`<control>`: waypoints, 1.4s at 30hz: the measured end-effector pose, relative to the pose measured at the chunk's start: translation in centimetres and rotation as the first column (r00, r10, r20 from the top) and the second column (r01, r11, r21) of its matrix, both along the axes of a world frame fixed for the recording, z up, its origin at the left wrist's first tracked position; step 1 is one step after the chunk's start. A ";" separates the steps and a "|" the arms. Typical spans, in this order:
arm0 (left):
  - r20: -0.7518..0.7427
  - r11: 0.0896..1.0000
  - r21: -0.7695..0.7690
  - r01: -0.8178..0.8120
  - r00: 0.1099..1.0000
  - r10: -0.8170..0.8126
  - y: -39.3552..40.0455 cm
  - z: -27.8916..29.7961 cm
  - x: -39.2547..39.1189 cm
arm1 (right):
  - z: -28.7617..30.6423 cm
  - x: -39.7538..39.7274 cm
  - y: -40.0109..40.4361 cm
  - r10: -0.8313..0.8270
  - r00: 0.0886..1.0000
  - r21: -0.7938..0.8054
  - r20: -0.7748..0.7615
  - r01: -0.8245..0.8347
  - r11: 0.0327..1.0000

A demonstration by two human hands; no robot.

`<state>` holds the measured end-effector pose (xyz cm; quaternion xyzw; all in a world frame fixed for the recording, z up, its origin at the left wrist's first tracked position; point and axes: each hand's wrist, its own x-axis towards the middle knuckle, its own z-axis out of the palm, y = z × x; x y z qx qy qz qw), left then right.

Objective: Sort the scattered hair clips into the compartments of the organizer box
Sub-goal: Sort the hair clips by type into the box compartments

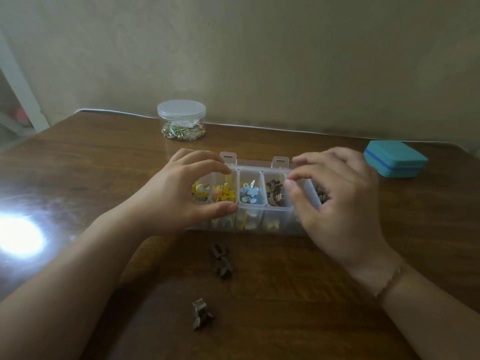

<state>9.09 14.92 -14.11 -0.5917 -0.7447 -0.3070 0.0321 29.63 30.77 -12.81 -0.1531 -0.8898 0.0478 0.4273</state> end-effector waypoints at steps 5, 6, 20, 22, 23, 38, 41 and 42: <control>-0.013 1.000 0.015 -0.001 1.000 0.001 0.0 0.1 0.1 | -1.2 0.2 -3.1 0.335 0.921 0.139 0.198 -0.365 0.921; -0.019 1.000 0.019 -0.001 1.000 0.002 0.0 0.1 0.1 | -1.6 0.2 -3.6 0.380 0.867 0.125 0.321 -0.437 0.891; -0.007 1.000 0.010 -0.007 1.000 0.007 -0.1 0.1 0.0 | -1.3 0.8 -2.9 0.495 0.860 0.100 0.121 -0.507 0.856; -0.004 1.000 -0.003 -0.009 1.000 0.009 0.0 0.1 0.1 | -0.6 0.9 -2.0 0.366 0.929 0.053 -0.049 -0.363 0.930; -0.004 1.000 -0.006 -0.008 1.000 0.008 0.0 0.2 0.1 | -0.5 0.9 -1.7 0.281 0.957 0.020 -0.067 -0.280 0.960; -0.024 1.000 0.020 -0.008 1.000 0.008 -0.1 0.1 0.1 | -2.6 0.1 -4.6 0.487 0.630 -0.127 0.604 -0.528 0.840; -0.015 1.000 0.000 -0.011 1.000 0.011 0.0 0.1 0.0 | -1.9 0.2 -4.3 0.548 0.604 -0.146 0.578 -0.584 0.798; -0.012 1.000 -0.005 -0.011 1.000 0.011 0.0 0.1 0.0 | -1.6 0.4 -4.1 0.558 0.610 -0.121 0.562 -0.607 0.786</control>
